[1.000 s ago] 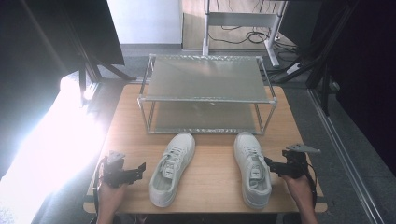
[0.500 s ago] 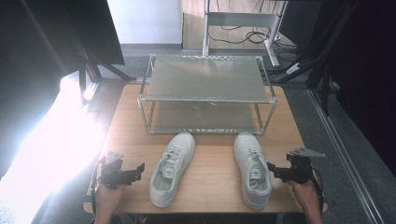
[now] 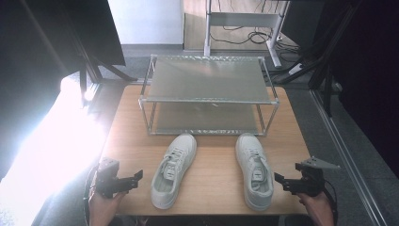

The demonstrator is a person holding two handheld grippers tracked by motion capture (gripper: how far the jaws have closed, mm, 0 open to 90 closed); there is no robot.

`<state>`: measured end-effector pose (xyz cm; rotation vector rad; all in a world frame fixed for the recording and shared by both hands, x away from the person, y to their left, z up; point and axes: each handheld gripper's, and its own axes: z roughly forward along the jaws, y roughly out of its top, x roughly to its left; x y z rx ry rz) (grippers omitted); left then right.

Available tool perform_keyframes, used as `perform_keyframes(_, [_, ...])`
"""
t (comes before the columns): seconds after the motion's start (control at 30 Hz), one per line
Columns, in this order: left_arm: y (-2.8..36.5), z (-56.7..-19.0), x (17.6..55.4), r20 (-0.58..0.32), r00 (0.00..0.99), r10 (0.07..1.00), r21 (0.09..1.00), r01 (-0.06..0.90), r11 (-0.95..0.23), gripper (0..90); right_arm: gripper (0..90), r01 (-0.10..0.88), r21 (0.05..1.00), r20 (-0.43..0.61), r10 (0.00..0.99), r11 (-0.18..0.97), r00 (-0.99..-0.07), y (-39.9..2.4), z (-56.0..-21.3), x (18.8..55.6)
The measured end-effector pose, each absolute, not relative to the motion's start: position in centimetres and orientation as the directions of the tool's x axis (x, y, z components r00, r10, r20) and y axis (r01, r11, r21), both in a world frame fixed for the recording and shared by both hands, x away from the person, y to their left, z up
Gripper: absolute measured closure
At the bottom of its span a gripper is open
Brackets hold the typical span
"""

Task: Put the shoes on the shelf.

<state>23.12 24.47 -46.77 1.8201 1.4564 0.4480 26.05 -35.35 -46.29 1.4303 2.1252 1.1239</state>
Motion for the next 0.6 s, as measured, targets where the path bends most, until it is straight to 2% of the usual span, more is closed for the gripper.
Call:
perform_keyframes(0.2, [23.9, -45.6, 22.4, -0.169, 0.315, 0.934, 0.743, 0.663, -0.089, 3.9, 0.0, 0.609, 0.778, 0.162, 0.887, 0.155, -0.432, -35.3, -45.1, 24.9])
perform_keyframes(0.6, [21.2, -44.0, 23.0, -0.159, 0.404, 0.901, 0.757, 0.636, -0.151, 10.6, 0.2, 0.621, 0.752, 0.143, 0.865, 0.221, -0.481, -32.5, -44.6, 25.2])
